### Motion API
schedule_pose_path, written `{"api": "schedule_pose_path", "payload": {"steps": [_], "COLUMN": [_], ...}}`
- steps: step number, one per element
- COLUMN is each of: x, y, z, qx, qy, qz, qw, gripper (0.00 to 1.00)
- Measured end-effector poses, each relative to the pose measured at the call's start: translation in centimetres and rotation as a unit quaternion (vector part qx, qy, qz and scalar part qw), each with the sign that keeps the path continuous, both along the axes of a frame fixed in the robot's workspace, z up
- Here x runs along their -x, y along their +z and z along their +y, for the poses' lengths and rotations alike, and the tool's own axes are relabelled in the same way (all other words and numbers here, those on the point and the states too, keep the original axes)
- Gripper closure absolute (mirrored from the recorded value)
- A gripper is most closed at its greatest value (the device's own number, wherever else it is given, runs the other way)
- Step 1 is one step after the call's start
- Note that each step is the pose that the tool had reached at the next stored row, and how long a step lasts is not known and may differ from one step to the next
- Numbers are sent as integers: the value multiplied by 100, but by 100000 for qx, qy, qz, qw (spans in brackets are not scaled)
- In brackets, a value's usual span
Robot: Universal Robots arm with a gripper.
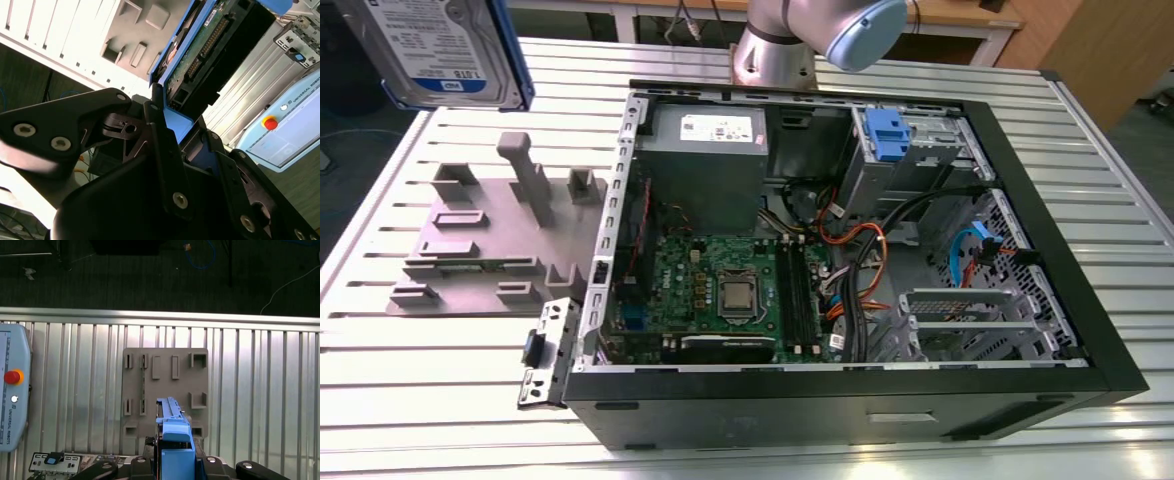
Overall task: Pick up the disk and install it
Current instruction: 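Pick up the disk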
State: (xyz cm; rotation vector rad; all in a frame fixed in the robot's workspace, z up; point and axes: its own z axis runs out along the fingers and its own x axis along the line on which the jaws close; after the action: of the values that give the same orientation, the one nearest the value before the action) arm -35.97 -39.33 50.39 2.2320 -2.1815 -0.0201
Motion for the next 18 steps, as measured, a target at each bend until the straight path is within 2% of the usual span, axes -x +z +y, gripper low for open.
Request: {"api": "schedule_pose_path", "payload": {"steps": [18], "x": [-47], "y": [0], "z": [0], "qx": [0], "qy": [-4], "qz": [-2], "qw": [100000], "gripper": [64]}}
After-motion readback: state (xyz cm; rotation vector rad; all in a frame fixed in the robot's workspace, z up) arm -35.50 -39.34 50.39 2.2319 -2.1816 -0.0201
